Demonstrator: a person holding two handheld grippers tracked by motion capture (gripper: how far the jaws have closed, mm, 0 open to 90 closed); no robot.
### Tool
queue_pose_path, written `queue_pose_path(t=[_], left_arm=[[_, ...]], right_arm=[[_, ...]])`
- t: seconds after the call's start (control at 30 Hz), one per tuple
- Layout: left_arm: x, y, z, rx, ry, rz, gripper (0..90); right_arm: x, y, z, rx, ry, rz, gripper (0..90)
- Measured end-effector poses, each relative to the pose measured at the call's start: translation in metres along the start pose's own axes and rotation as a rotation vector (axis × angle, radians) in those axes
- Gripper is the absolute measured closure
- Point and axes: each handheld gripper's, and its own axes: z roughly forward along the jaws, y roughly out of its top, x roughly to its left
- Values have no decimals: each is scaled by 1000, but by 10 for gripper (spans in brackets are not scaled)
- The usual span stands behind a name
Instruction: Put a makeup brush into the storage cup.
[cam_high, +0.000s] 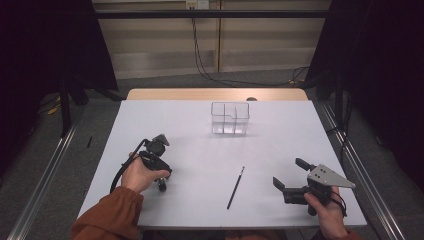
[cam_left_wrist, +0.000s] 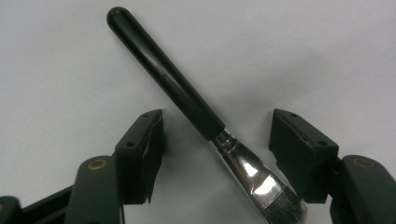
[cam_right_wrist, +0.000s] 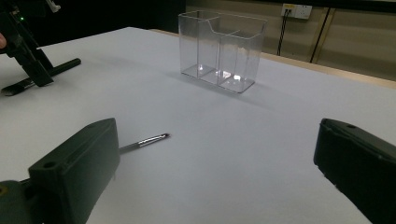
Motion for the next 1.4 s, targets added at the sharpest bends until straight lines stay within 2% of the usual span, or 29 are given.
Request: queue_pose_path(t=[0.13,0.2,0.3,0.33,0.47,0.53,0.67,0.83,1.03,1.27,1.33,1.4], left_arm=[[0,-1,-1,-1,3,4,408],[0,0,-2,12,-2,31,467],[-1,1,-2,20,-11,20,506],[-1,1,-2,28,-10,24,556],[0,3,-2,40,-13,24,621],[1,2,-3,41,-15,28,682],[1,2,-3,41,-13,42,720],[4,3,-2,47,-40,59,774],[4,3,-2,49,-39,89,779],[6,2,-4,31,-57,119,782],[8,1,-5,26,-68,122,782],[11,-2,-6,-1,-95,103,782]], right_arm=[[0,0,0,1,-2,1,0],[0,0,1,2,0,3,0],[1,0,1,2,-3,3,0],[1,0,0,2,-2,3,0],[0,0,1,1,-1,4,0],[1,0,0,1,0,1,0],[0,0,1,0,0,0,0],[1,0,0,0,0,1,0],[0,0,0,0,0,0,0],[0,0,0,-3,2,1,0],[0,0,0,-3,2,1,0],[0,0,0,-3,2,1,0]])
